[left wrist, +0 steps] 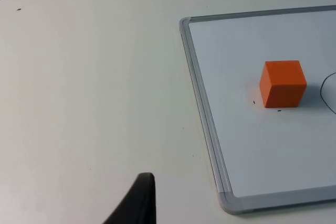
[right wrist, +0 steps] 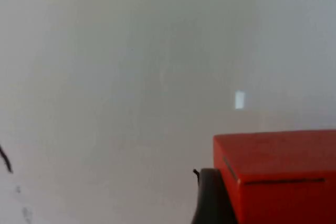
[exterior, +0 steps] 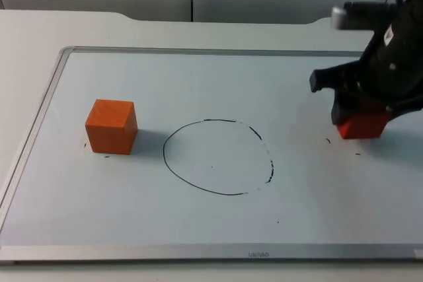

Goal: Pick up one cube with the left hand and another cube with the right hand. First place the cube in the right hand at the target position, then stack the cube in the left hand on top.

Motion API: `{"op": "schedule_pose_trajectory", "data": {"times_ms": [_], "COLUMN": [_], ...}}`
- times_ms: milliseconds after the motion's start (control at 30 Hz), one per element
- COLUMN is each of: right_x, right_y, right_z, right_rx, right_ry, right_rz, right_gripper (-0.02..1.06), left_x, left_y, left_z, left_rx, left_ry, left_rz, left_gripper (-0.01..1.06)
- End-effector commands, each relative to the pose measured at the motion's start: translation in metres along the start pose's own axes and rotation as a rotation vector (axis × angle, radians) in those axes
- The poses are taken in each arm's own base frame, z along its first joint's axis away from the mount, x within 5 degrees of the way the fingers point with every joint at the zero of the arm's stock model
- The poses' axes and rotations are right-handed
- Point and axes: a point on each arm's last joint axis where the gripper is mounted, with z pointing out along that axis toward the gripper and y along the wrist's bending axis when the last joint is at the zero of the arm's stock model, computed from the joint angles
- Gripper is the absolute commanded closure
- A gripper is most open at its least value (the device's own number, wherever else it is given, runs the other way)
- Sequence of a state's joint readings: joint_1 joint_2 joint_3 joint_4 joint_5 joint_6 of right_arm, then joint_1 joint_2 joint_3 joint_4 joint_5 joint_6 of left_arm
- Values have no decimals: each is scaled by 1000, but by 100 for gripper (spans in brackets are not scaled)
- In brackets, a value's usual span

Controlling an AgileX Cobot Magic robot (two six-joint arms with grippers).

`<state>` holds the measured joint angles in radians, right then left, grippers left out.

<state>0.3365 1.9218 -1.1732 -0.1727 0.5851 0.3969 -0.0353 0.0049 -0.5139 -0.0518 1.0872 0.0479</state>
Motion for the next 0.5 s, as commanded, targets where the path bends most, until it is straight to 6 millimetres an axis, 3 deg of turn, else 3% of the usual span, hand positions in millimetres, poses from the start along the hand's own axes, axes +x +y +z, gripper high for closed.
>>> {"op": "schedule_pose_trajectory", "data": {"times_ms": [0,133,167,267,300,333,400,433,467], "right_x": [-5,-9,-9,-4,-4,3,15,15,23], "right_y": [-1,-12,-12,-19,-19,-22,-24,-24,-26], "right_z": [-24,-107,-107,-167,-167,-198,-232,-232,-248], "right_rx": [-2,4,4,-13,-13,-11,2,2,3], "right_ry": [-45,-219,-219,-381,-381,-472,-573,-573,-614], "right_rz": [-33,-59,-59,-72,-72,-96,-142,-142,-161], "right_gripper": [105,105,105,105,105,105,105,105,105], "left_x": [0,0,0,0,0,0,-1,-1,-1], "left_y": [0,0,0,0,0,-1,-2,-2,-3], "left_z": [0,0,0,0,0,0,-1,-1,-2], "left_rx": [-2,-2,-2,2,2,6,24,24,33], "left_ry": [-13,-13,-13,-14,-14,-14,-14,-14,-17], "left_rz": [-6,-6,-6,-25,-25,-27,-37,-37,-41], "left_gripper": [0,0,0,0,0,0,0,0,0]}}
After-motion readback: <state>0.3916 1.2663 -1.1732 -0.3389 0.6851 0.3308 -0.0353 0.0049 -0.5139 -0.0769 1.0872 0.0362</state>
